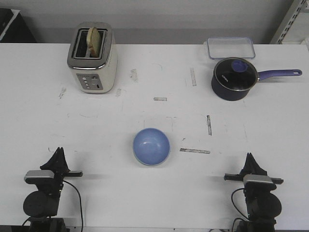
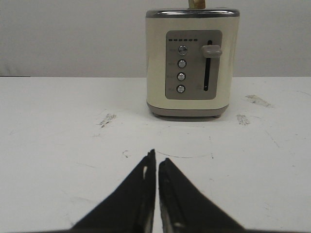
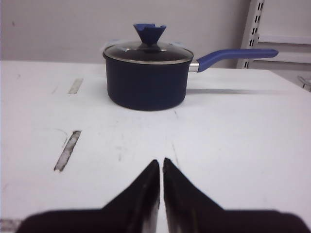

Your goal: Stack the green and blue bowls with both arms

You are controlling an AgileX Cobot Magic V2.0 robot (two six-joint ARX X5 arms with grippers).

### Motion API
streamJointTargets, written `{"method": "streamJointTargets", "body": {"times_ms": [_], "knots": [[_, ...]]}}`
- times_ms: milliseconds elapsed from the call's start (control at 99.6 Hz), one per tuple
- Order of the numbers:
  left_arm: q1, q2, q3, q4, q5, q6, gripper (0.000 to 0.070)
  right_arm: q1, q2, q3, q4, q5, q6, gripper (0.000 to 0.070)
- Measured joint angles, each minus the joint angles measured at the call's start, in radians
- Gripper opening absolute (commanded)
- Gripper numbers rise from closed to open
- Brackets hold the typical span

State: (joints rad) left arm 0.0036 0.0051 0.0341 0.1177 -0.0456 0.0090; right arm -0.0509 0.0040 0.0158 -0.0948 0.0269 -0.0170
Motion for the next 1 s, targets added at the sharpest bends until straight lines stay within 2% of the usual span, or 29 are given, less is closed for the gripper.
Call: {"method": "streamJointTargets", "body": {"times_ms": [1004], "knots": [[0.0, 0.0, 0.0, -0.002, -0.001, 0.0, 0.0002, -0.002, -0.002, -0.001, 0.033, -0.001, 0.018, 0.0001]]}}
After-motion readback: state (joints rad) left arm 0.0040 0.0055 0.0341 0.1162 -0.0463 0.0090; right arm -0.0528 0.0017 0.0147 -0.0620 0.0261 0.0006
